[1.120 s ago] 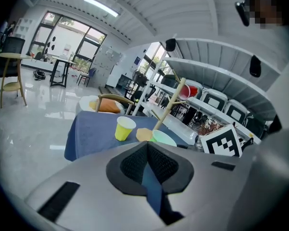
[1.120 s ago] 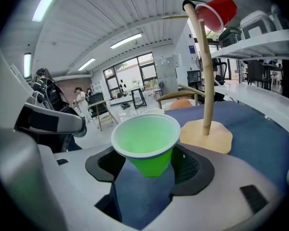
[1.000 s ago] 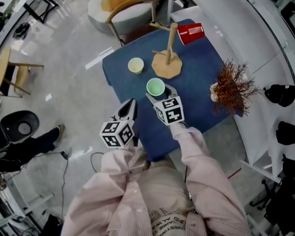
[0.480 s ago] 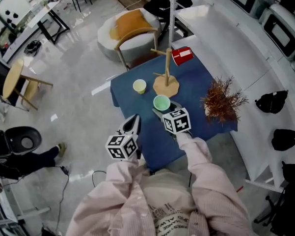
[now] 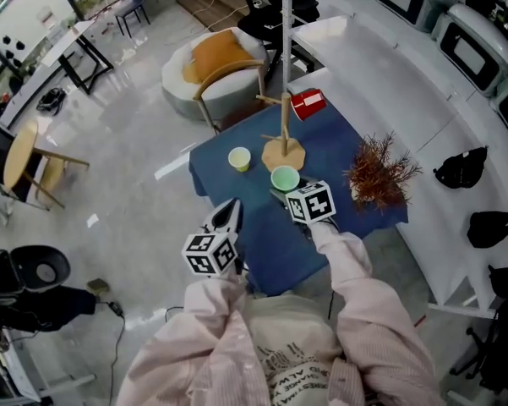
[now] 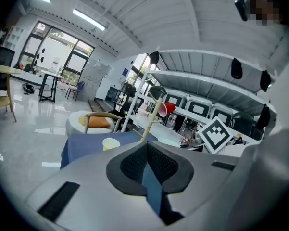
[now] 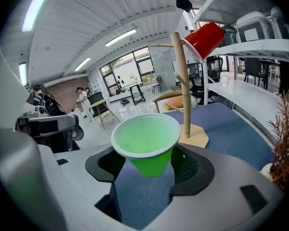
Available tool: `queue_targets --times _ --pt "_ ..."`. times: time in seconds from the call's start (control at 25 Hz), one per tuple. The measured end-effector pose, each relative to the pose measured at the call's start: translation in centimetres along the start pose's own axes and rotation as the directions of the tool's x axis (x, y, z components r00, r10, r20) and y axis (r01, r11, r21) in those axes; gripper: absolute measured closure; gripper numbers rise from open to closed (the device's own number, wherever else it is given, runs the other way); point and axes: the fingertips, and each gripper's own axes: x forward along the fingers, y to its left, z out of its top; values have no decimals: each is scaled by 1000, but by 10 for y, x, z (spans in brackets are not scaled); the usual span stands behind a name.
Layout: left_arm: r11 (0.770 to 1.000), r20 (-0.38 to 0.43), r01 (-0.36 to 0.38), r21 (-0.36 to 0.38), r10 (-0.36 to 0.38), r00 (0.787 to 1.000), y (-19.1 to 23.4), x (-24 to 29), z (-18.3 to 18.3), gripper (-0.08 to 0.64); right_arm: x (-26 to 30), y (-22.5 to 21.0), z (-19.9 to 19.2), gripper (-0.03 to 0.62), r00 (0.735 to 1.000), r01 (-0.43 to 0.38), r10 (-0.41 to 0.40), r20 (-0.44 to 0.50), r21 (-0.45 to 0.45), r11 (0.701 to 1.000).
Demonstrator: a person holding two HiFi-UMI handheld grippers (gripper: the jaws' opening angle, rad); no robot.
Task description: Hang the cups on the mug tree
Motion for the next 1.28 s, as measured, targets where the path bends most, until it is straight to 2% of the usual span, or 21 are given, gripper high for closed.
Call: queue_targets --times 0.12,0.24,0.44,0.56,0.76,0.96,1.28 --pt "998 -27 58 15 -57 998 -1 10 2 561 2 -2 8 304 1000 -14 14 -15 20 1000" --pt "994 -54 106 30 -105 993 2 18 7 561 6 -7 16 304 1000 -27 28 -14 89 996" --pt "989 -54 144 36 -142 988 12 29 23 561 7 -15 36 304 998 -61 62 3 196 979" --pt "987 -67 156 29 -153 986 13 35 21 561 4 -16 40 304 993 -115 120 -7 246 962" --pt "986 -72 164 32 -161 984 13 45 23 561 3 -21 53 304 977 -210 213 32 370 905" --pt "988 -65 152 30 -149 987 13 50 24 561 6 -22 59 305 963 -259 266 41 407 876" --pt "993 -42 114 13 -113 993 6 55 22 561 2 -19 69 305 915 -373 401 52 493 786"
